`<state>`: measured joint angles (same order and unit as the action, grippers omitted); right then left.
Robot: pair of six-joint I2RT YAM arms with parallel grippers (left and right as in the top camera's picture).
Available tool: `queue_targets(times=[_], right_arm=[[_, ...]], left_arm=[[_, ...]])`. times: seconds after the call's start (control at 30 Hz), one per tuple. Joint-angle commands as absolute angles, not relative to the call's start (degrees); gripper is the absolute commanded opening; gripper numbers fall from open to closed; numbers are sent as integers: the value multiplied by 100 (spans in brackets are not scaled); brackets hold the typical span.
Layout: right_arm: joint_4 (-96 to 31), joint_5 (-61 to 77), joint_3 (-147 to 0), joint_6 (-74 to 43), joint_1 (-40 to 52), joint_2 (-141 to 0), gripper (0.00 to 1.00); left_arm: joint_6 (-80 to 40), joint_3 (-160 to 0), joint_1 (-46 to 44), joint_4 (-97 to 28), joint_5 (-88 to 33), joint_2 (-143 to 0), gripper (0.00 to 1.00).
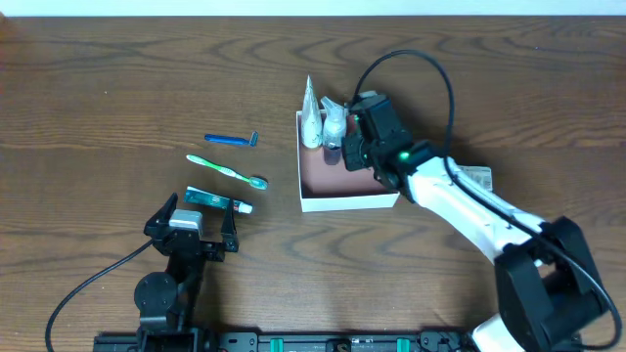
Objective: Pack container
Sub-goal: 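Lower the soap bottle into the box and open the right gripper, then move the right gripper to the Dettol soap bar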
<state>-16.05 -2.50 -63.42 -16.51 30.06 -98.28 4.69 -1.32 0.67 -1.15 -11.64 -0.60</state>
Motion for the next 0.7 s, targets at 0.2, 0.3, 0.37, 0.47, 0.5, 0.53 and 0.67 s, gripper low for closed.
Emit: queue_targets(times=[0.2,0.3,0.37,0.47,0.5,0.53,0.67], right_arm=[[-2379,-303,-6510,-1361,2692,-8562,63],[-3203,-305,-6761,-1365,2561,-8103,80],[-3964,-309,-6989,-1527,2416,-7791,97],[-4952,-309,-7260,-1780,2132,-7452,99],[-5282,-325,-7321,-1885,1997,-7338,99],[-5487,-344,-7341,-1957,1890,-7264,99],[-6296,-489,-7343,-2139,1262,-7063,99]], left_arm=[[464,-23,95,-296,-1245,-30,98],[464,-23,95,-296,-1245,-30,98],[462,-23,95,-296,-1245,-30,98],[464,-23,95,-296,-1245,-30,98],[462,-23,95,-296,-1247,-30,98],[464,-23,95,-296,-1247,-30,98],[464,-23,95,-296,-1247,-30,98]])
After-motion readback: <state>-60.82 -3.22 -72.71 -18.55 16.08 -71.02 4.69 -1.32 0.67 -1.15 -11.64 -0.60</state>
